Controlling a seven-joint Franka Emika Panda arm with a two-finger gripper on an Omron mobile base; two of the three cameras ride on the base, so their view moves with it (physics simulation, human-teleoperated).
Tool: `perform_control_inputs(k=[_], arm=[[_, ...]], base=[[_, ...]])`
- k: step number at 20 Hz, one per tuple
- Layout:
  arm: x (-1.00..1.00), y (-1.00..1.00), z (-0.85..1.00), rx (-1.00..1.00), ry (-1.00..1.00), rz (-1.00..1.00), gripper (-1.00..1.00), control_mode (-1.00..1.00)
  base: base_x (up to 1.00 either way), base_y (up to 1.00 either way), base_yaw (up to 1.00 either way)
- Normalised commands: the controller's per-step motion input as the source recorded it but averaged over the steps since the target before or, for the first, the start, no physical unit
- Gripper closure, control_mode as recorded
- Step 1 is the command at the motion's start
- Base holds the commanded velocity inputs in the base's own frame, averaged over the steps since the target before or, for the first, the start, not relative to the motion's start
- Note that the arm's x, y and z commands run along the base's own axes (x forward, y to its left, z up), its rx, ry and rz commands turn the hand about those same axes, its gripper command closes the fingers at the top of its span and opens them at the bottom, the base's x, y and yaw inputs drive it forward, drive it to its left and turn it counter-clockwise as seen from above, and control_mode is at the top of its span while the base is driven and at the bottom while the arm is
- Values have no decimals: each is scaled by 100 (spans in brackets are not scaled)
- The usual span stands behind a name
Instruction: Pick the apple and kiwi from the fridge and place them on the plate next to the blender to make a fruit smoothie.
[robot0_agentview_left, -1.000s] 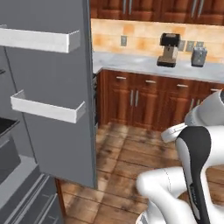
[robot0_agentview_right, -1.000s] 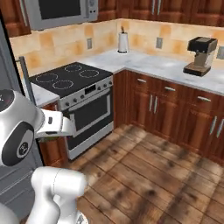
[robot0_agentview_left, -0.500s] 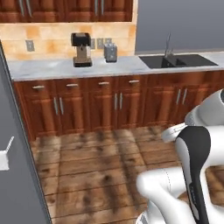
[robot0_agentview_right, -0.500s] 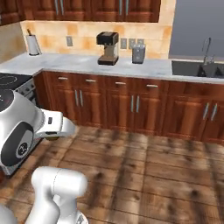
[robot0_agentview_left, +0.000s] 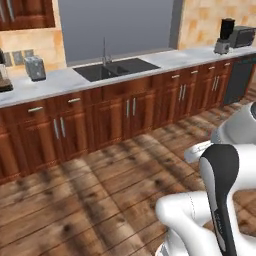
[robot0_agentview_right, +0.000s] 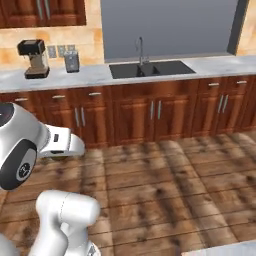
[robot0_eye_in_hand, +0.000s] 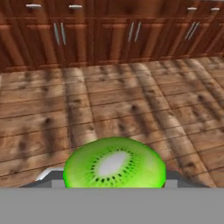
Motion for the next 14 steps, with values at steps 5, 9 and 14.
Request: perform_control_inputs(k=[5,9,14], arm=[[0,0,0,0,0,0,100,100],[0,0,0,0,0,0,100,100],[0,0,0,0,0,0,100,100]], base=[[25,-53,-64],[50,-40,-57],[84,7,-37]])
